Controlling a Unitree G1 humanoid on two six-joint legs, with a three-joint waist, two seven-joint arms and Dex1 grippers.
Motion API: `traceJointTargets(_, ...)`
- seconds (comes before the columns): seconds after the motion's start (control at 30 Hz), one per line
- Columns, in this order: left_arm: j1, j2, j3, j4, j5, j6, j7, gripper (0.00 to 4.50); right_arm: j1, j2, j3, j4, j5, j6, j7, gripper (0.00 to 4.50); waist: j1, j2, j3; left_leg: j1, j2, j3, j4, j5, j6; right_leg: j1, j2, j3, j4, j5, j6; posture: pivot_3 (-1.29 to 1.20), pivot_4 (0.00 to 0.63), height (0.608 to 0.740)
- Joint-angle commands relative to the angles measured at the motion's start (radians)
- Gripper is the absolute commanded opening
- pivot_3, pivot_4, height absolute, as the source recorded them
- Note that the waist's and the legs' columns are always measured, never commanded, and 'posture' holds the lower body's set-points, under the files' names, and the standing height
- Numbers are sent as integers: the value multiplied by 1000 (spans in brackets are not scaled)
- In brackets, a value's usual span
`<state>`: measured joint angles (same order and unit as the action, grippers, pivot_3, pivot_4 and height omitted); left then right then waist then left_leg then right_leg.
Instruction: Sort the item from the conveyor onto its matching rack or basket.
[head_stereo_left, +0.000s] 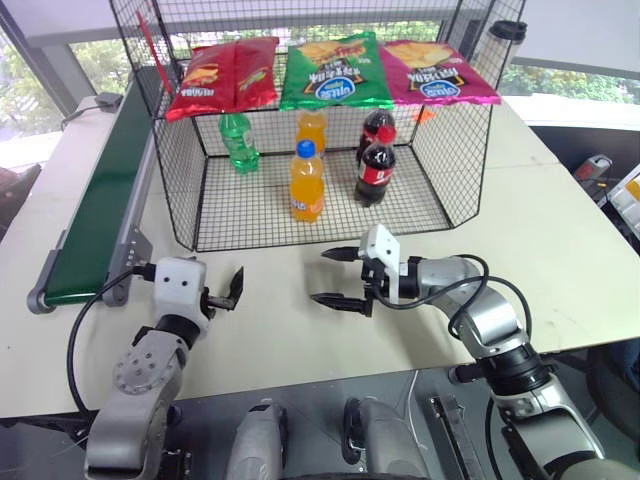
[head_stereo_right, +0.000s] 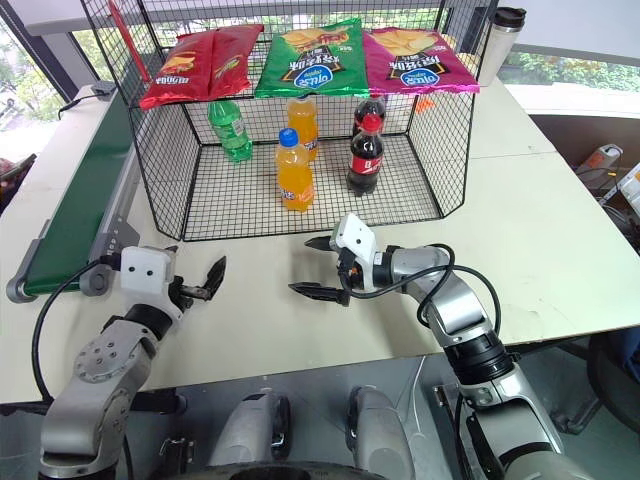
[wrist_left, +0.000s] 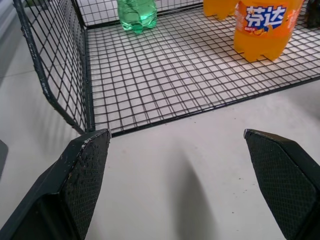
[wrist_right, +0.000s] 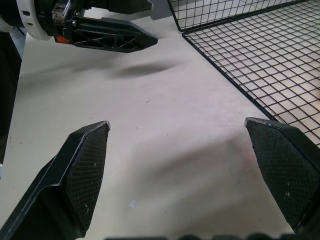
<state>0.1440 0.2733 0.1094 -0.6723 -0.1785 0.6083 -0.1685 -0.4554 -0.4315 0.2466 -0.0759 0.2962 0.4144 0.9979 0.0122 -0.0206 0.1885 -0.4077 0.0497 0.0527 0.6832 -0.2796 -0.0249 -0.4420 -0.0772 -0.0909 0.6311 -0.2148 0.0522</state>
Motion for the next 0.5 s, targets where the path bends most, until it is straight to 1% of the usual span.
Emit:
traceJointTargets(0.03, -3, 1, 14, -38, -11, -20, -7, 4440, -12, -2, -14, -26, 10, -7, 0, 4500, 0, 0, 0, 0, 0, 0, 0, 0, 0, 0, 0, 0, 0, 0, 0, 0, 150, 740)
traceJointTargets(0.5, -7, 11, 10, -39, 2, -23, -1, 4440, -9, 0, -15, -30, 13, -9, -3, 4500, 0, 0, 0, 0, 0, 0, 0, 0, 0, 0, 0, 0, 0, 0, 0, 0, 150, 740)
